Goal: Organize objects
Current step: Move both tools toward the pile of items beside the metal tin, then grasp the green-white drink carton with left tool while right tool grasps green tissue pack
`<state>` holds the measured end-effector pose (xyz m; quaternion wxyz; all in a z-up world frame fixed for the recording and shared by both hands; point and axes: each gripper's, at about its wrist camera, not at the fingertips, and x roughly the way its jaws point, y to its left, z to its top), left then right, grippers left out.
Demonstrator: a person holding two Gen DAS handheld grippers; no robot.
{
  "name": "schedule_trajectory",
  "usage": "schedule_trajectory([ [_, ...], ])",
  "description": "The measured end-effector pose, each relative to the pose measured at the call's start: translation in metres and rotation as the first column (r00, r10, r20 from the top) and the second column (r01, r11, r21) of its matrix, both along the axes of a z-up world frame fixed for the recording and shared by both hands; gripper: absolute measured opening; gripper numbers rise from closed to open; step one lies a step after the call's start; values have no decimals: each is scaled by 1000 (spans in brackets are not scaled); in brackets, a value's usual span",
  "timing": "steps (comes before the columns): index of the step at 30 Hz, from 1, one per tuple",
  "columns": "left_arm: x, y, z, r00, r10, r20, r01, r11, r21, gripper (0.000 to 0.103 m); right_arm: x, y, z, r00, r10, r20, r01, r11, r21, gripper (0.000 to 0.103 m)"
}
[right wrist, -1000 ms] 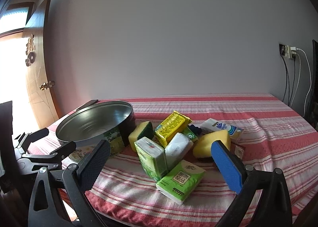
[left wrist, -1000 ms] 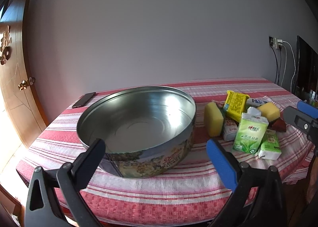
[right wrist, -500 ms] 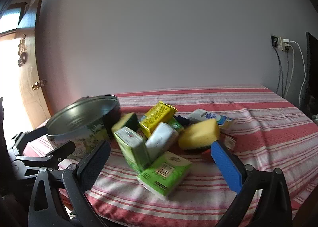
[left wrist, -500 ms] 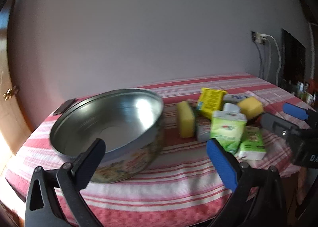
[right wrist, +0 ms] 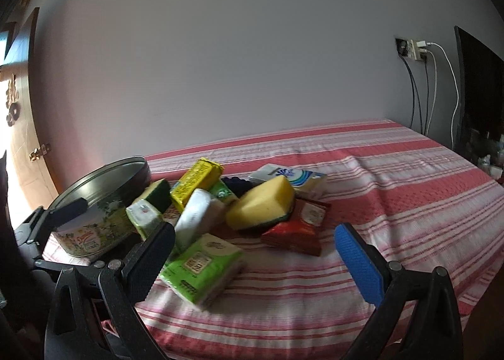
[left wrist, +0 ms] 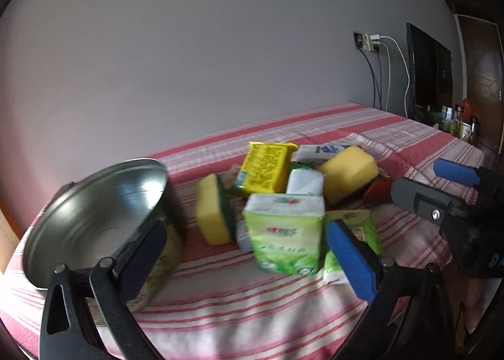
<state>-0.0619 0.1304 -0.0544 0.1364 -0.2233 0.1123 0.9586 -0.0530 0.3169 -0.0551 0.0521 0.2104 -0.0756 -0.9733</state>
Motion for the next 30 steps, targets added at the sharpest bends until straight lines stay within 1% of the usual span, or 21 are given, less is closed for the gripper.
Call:
schedule_trajectory([
  [3,-6,6,-2,1000,-7,-9,7,1000,-14,102,-4,5,-4,1000,-8,10,8,1000,0,102],
  [5,-8,8,-3,999,-41,-7,41,999,0,92,-6,8,-7,1000,-18,21,18,1000,-2,102],
  [8,-15,9,-8,995,-87,45,85,996,34,65,-7,14,-10,999,-31,31,32,999,-18,102],
  [9,-16,9,-11,993,-104,64,101,994,46,53,-8,15,-11,999,-34,35,35,999,-23,102],
  [13,-12,4,-10,993,-101,63,97,993,67,53,-7,11,-14,999,-27,40,28,999,-16,102],
  [15,-7,-1,-5,996,-73,43,69,994,82,53,-8,7,-15,999,-15,42,15,1000,-3,102],
  [18,0,-9,6,999,-40,-4,40,994,102,53,-9,-4,-18,999,8,51,-9,1000,16,102],
  [22,8,-22,20,997,24,-78,-16,995,100,53,-11,-28,-23,996,58,67,-61,997,46,102],
  [24,10,-29,23,994,45,-96,-35,994,99,53,-13,-41,-26,994,73,80,-78,995,66,102],
  [27,7,-36,25,993,65,-97,-55,992,110,53,-17,-62,-33,991,88,102,-100,988,114,102],
  [30,4,-43,22,994,78,-80,-68,990,123,53,-21,-73,-41,990,67,122,-88,980,176,102],
])
